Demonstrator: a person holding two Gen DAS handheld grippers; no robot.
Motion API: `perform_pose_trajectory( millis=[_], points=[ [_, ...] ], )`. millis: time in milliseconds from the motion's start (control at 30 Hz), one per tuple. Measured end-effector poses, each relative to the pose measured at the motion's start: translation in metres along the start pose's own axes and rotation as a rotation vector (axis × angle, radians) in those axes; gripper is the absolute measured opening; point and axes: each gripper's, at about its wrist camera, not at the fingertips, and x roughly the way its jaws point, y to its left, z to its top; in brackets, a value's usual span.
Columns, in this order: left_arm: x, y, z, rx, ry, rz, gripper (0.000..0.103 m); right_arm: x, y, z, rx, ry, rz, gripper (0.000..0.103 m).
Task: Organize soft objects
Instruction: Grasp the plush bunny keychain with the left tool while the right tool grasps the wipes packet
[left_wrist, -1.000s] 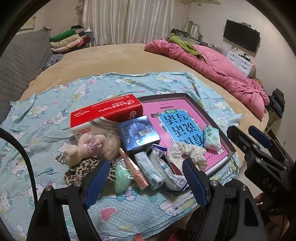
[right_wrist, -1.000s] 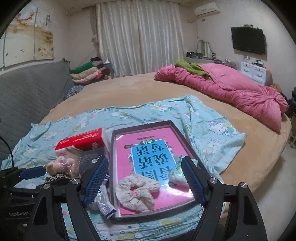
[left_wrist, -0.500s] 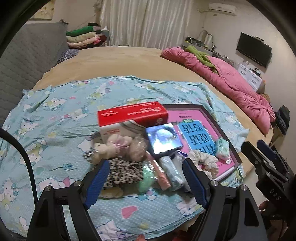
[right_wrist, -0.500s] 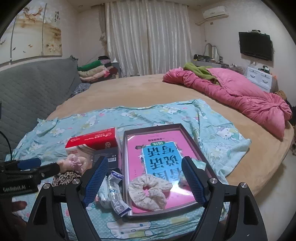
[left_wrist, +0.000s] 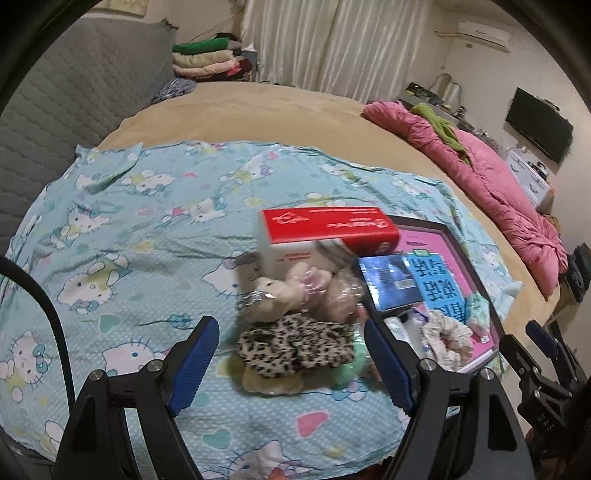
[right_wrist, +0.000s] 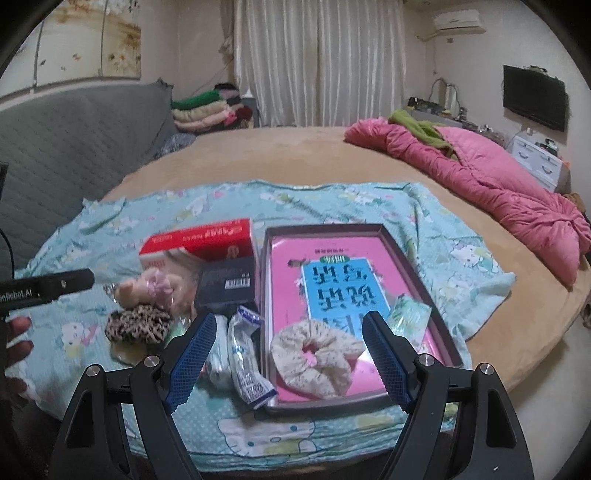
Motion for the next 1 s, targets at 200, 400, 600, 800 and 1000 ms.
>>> perform_pose_trajectory(
  millis=[200,400,600,800,1000],
  points=[
    [0.012,0.02,-0.004,-0.036,0.03,0.011,0.08,0.009,0.006,-0.007,-0.031,0.046,0.003,0.082],
    [0.022,0.034,-0.008,-0.057,0.044,0.014,0.08,0.018,0.015,-0.013,-0.074,0.092,0.005,0.082],
    [0.028,0.043,-0.011,-0.074,0.042,-0.005,0.08,0.032,0.022,-0.022,-0.12,0.155,-0.021,0.082],
    [0.034,0.041,-0.014,-0.068,0.038,-0.036,0.08,0.05,0.041,-0.034,-0.239,0.236,-0.062,0.082],
    [0.042,0.033,-0.019,-0.039,0.057,-0.049,0.08,0.062,0.061,-0.045,-0.37,0.26,-0.112,0.077]
  ],
)
